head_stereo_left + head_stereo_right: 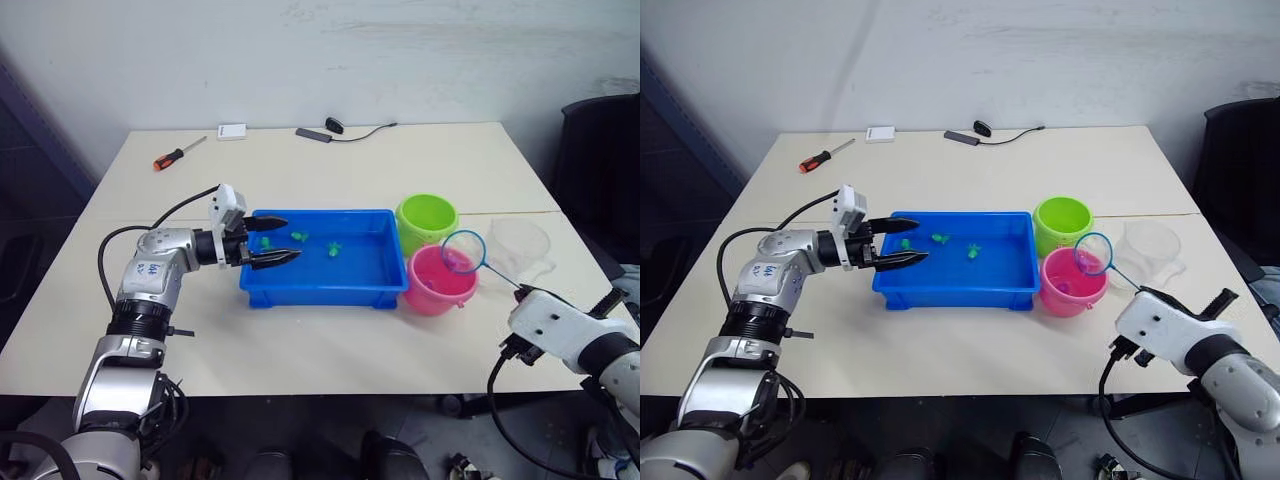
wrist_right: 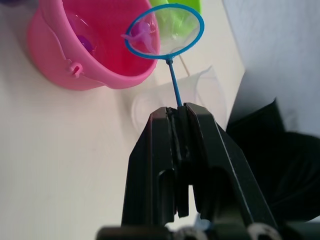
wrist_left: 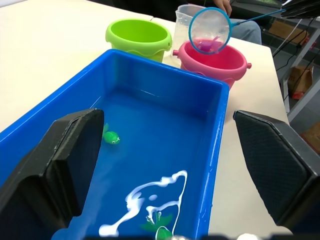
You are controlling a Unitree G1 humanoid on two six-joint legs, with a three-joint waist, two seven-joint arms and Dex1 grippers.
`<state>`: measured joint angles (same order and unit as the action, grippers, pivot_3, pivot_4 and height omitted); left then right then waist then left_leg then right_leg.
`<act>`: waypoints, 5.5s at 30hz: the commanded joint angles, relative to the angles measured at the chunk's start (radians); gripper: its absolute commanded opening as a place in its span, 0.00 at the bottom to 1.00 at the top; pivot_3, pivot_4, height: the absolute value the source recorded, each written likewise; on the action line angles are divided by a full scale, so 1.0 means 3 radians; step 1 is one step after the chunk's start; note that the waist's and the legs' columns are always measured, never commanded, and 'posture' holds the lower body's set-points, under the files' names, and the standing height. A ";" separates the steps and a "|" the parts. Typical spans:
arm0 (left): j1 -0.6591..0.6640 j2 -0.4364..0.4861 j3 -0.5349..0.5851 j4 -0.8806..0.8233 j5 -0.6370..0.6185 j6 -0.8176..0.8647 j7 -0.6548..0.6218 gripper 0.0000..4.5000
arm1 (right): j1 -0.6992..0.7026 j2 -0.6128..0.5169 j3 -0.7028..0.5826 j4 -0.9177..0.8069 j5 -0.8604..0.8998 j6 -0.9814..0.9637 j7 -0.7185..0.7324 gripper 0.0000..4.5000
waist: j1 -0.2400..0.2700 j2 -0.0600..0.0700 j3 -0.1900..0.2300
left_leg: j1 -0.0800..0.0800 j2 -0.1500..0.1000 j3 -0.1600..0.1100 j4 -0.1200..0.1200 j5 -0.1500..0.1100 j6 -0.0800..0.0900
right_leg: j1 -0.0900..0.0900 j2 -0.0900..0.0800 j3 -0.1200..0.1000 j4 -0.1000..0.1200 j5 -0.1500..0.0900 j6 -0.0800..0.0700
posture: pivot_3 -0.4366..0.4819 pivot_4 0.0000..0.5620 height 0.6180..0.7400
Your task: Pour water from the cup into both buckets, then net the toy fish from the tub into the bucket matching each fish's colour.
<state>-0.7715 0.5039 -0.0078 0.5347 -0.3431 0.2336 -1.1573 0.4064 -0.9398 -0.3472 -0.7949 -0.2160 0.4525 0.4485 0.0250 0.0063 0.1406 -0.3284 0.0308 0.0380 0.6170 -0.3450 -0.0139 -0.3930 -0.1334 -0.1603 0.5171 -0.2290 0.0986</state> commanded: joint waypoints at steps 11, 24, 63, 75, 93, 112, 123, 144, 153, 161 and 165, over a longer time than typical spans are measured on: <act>-0.0088 -0.0011 0.0064 0.0075 0.0005 -0.0133 -0.0053 1.00 | 0.0281 -0.0074 -0.0492 0.0422 -0.1292 -0.1545 -0.0208 0.00 | 0.0006 -0.0004 0.0002 | 0.0000 -0.0001 -0.0002 0.0000 0.0004 -0.0007 | 0.0003 0.0000 -0.0001 0.0000 -0.0001 0.0000 | 0.48 0.27 1.00; 0.0005 -0.0012 0.0089 -0.0023 -0.0014 -0.0110 -0.0037 1.00 | 0.0381 0.0382 -0.0558 0.0533 -0.2166 -0.2285 -0.0691 0.00 | 0.0000 -0.0006 0.0002 | 0.0002 -0.0001 -0.0002 0.0001 0.0011 -0.0018 | 0.0004 0.0000 0.0001 0.0005 -0.0001 0.0001 | 0.48 0.27 1.00; 0.0846 0.0571 0.0482 -0.1552 -0.0322 0.1079 0.0567 1.00 | -0.2711 0.0974 0.0633 0.0649 0.2274 0.2231 0.0675 0.00 | 0.0000 0.0019 0.0003 | 0.0031 0.0007 -0.0020 0.0024 -0.0006 0.0006 | 0.0023 -0.0005 0.0005 0.0058 0.0007 -0.0023 | 0.48 0.27 1.00; 0.1014 0.0731 0.0526 -0.1825 -0.0455 0.1229 0.0515 1.00 | -0.3615 0.1723 0.0493 0.1356 0.2650 0.3873 0.0219 0.00 | -0.0005 0.0032 -0.0007 | 0.0027 0.0007 -0.0016 0.0034 -0.0010 0.0005 | 0.0000 -0.0005 0.0007 0.0072 0.0009 -0.0029 | 0.48 0.27 1.00; 0.1059 0.0674 0.0546 -0.1895 -0.0548 0.0937 0.0357 1.00 | -0.3784 0.2202 0.0754 0.2374 0.2049 0.3638 -0.0635 0.00 | -0.0093 0.0033 -0.0010 | 0.0025 0.0005 -0.0002 0.0033 -0.0007 0.0000 | -0.0002 -0.0001 0.0009 0.0082 0.0010 -0.0026 | 0.48 0.27 1.00; 0.1151 0.0483 0.0641 -0.1753 -0.0531 0.0454 0.0399 1.00 | -0.3736 0.2390 0.0754 0.2269 0.1932 0.2904 -0.0779 0.00 | -0.0096 0.0035 -0.0009 | 0.0029 0.0006 -0.0002 0.0029 -0.0005 -0.0002 | -0.0003 0.0000 0.0011 0.0083 0.0010 -0.0024 | 0.48 0.27 1.00; 0.0902 0.0388 0.0521 -0.1440 -0.0497 0.0225 0.0250 1.00 | -0.3442 0.2231 0.0618 0.1409 0.2225 0.3180 -0.0563 0.00 | -0.0091 0.0035 -0.0009 | 0.0027 0.0007 -0.0004 0.0028 -0.0006 -0.0001 | -0.0003 -0.0001 0.0009 0.0080 0.0009 -0.0024 | 0.48 0.27 1.00; 0.0202 0.0084 0.0294 -0.0558 -0.0317 -0.0218 -0.0064 1.00 | -0.3278 0.0864 0.0927 0.1444 0.1519 0.2032 -0.0479 0.00 | -0.0099 0.0032 -0.0008 | 0.0018 0.0004 0.0002 0.0014 -0.0004 -0.0001 | -0.0001 0.0000 0.0008 0.0068 0.0008 -0.0018 | 0.48 0.27 1.00; 0.0265 0.0088 0.0304 -0.0617 -0.0317 -0.0202 -0.0049 1.00 | -0.3046 0.0123 0.1917 0.1798 0.0318 0.0759 -0.0434 0.00 | -0.0089 0.0025 -0.0004 | 0.0024 0.0000 0.0003 0.0013 0.0011 -0.0022 | 0.0000 -0.0002 0.0008 0.0048 0.0001 -0.0001 | 0.48 0.27 1.00; 0.0290 0.0076 0.0305 -0.0627 -0.0321 -0.0201 -0.0040 1.00 | -0.2920 -0.0170 0.2269 0.2012 -0.0680 -0.0004 -0.0480 0.00 | -0.0085 0.0025 -0.0004 | 0.0023 0.0001 0.0004 0.0013 0.0012 -0.0022 | 0.0001 -0.0001 0.0007 0.0026 0.0000 0.0002 | 0.48 0.27 1.00; 0.0301 0.0072 0.0304 -0.0636 -0.0323 -0.0200 -0.0036 1.00 | -0.2867 -0.0317 0.2327 0.2051 -0.1104 -0.0286 -0.0586 0.00 | -0.0084 0.0024 -0.0004 | 0.0023 0.0001 0.0004 0.0012 0.0012 -0.0022 | 0.0001 -0.0001 0.0006 0.0025 0.0002 -0.0002 | 0.48 0.27 1.00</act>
<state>-0.6862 0.5237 0.0683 0.3712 -0.4353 0.1825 -1.1705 -0.4590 -0.9796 0.3465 -0.1832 -0.3962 0.4666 0.3164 -0.0001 0.0136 0.1395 -0.3214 0.0311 0.0391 0.6206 -0.3413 -0.0205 -0.3926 -0.1336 -0.1584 0.5243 -0.2284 0.0981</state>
